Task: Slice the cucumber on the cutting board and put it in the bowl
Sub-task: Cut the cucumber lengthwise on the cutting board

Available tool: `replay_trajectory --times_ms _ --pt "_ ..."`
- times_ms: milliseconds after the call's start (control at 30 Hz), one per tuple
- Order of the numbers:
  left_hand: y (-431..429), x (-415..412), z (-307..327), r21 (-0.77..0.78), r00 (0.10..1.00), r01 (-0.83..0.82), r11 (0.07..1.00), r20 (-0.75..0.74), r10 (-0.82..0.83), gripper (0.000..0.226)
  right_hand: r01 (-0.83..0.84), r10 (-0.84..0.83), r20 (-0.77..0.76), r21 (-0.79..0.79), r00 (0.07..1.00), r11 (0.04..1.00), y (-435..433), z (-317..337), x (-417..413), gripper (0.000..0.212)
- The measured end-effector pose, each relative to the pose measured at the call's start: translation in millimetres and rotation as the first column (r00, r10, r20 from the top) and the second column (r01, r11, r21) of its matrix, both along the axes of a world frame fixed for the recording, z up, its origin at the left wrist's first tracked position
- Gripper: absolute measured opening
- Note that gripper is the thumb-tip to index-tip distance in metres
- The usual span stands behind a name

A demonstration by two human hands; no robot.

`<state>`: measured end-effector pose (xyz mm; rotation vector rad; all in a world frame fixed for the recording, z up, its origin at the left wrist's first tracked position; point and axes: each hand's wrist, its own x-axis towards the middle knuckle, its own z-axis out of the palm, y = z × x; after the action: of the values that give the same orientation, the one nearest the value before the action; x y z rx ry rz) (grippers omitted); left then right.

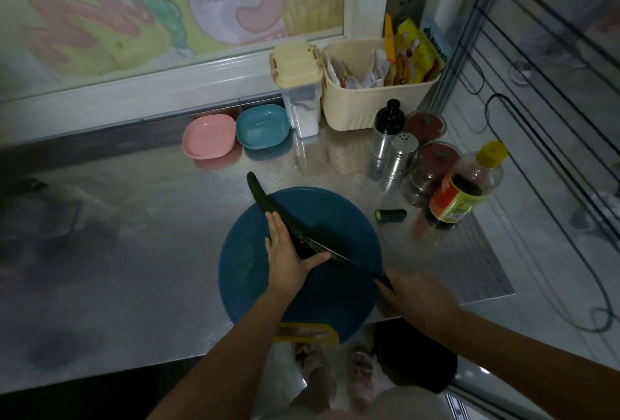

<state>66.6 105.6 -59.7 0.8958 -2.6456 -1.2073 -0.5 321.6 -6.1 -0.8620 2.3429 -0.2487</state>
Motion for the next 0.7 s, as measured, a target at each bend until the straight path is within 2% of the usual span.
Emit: replay_trajectory --times_ms 233,433,700 --pt "-1.1 -6.8 3.5 0.003 0.999 -0.013 1.000 0.033 0.013 0.131 0.033 -0.033 0.037 0.010 0.999 0.999 -2.2 5.7 -0.9 0.034" --pt "-2.4 -7.2 3.2 0.004 0.999 -0.017 1.000 0.045 0.017 0.130 0.040 -0.032 0.091 -0.084 0.995 0.996 -1.6 7.7 -12.7 0.032" --pt "-0.7 -5.6 5.0 -0.005 0.999 -0.026 1.000 0.037 0.026 0.129 0.069 -0.061 0.078 -0.099 0.995 0.993 -1.2 2.5 -8.5 0.031"
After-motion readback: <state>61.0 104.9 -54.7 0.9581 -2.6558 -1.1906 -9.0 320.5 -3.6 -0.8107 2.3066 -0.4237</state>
